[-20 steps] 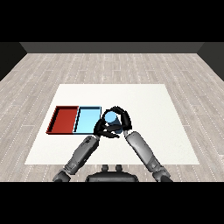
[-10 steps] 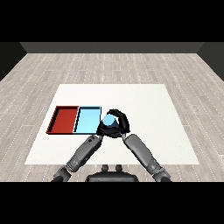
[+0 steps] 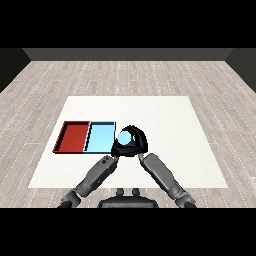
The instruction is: Pick the blue can and put it in the blue box
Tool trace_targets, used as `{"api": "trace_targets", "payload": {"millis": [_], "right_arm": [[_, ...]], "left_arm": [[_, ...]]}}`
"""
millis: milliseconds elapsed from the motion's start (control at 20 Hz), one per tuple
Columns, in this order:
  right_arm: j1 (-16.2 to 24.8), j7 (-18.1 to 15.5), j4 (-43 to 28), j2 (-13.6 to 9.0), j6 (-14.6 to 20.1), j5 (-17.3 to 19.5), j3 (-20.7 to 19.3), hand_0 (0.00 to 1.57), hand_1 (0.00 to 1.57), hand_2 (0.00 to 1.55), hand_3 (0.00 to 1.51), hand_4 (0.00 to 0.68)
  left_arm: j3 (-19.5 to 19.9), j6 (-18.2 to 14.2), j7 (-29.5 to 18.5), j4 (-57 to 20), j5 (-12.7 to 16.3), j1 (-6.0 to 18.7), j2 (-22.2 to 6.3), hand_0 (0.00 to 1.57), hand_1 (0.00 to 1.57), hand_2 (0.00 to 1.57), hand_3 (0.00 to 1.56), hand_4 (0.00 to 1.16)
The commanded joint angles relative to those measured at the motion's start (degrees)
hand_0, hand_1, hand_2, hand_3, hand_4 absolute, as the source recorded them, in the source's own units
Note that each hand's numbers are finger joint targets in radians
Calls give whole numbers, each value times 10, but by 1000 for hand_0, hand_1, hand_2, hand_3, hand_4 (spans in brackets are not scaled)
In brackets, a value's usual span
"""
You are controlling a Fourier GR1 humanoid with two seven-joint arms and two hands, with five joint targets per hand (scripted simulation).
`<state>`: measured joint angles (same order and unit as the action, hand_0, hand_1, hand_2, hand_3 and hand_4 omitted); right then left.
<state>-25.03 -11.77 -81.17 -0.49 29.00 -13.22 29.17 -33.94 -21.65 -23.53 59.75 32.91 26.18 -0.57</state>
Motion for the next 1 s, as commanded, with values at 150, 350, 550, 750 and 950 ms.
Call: {"api": "trace_targets", "payload": {"millis": [150, 350, 550, 750, 950], "right_arm": [[23, -9, -2, 5, -26, -12, -13, 1444, 1444, 1441, 1394, 617], [-12, 5, 10, 5, -30, -22, -26, 1414, 1414, 1438, 1390, 588], [46, 30, -30, -4, -55, -4, 3, 824, 824, 926, 622, 31], [6, 46, -8, 5, -67, 29, -19, 0, 0, 0, 0, 0], [7, 25, 8, 5, -64, 10, -7, 0, 0, 0, 0, 0]], "left_arm": [[-37, -16, -70, -65, 103, 52, 6, 1571, 1571, 1571, 1499, 914], [-24, 29, -135, -117, 109, 58, 6, 1571, 1571, 1571, 1506, 1072], [-29, -8, -154, -65, 78, 25, 6, 1571, 1571, 1571, 1538, 1043], [-14, -12, -139, -67, 72, 41, 6, 1571, 1571, 1571, 1535, 1122], [33, 44, -148, -109, 54, 45, 2, 1571, 1571, 1571, 1528, 1133]]}}
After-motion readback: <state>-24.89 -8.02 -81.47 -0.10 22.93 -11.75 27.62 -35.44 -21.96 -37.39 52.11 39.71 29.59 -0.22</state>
